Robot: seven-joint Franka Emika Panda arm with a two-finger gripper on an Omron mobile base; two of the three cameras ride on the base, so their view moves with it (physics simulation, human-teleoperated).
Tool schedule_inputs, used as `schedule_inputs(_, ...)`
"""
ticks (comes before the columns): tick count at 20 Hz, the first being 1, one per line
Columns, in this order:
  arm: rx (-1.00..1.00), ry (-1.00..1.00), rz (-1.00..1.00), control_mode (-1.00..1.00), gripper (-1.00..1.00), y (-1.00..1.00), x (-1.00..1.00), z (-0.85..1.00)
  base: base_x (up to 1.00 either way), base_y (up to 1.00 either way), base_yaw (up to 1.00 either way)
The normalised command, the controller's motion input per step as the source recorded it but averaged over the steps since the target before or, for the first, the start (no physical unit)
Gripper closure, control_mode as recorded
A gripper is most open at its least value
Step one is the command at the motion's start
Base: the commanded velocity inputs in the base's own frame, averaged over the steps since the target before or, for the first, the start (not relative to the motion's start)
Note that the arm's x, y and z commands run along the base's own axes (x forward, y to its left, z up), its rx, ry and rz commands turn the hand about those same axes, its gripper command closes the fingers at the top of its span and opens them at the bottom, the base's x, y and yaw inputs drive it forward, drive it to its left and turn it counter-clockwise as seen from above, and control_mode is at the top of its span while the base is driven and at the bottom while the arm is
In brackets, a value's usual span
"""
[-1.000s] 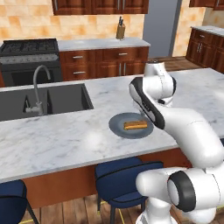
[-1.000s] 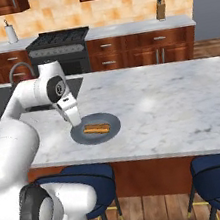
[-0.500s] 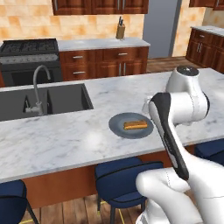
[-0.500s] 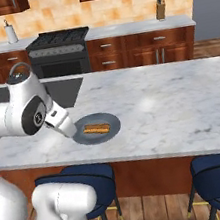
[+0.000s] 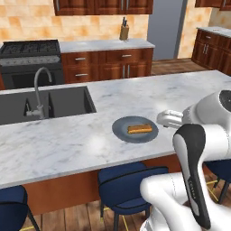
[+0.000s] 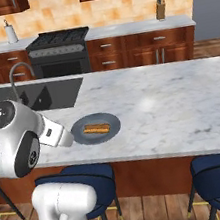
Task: Move the hot dog bun to the plate on the dining table and place the condiment next to that plate. Then navigate to the fridge and take the sausage and place it on the plate as well.
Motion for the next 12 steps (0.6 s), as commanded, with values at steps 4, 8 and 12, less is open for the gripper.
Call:
schedule_inputs(4,0.0,-0.01,0.0,1.0,-1.0,0.0,-0.03,0.0,-0.31,-0.24,-0.1)
schedule_inputs(8,0.0,0.0,0.0,1.0,-1.0,0.0,0.0,0.0,-0.32,-0.81,-0.43)
schedule_inputs(12,0.0,0.0,0.0,1.0,-1.0,0.0,0.0,0.0,-0.02,-1.0,-0.36)
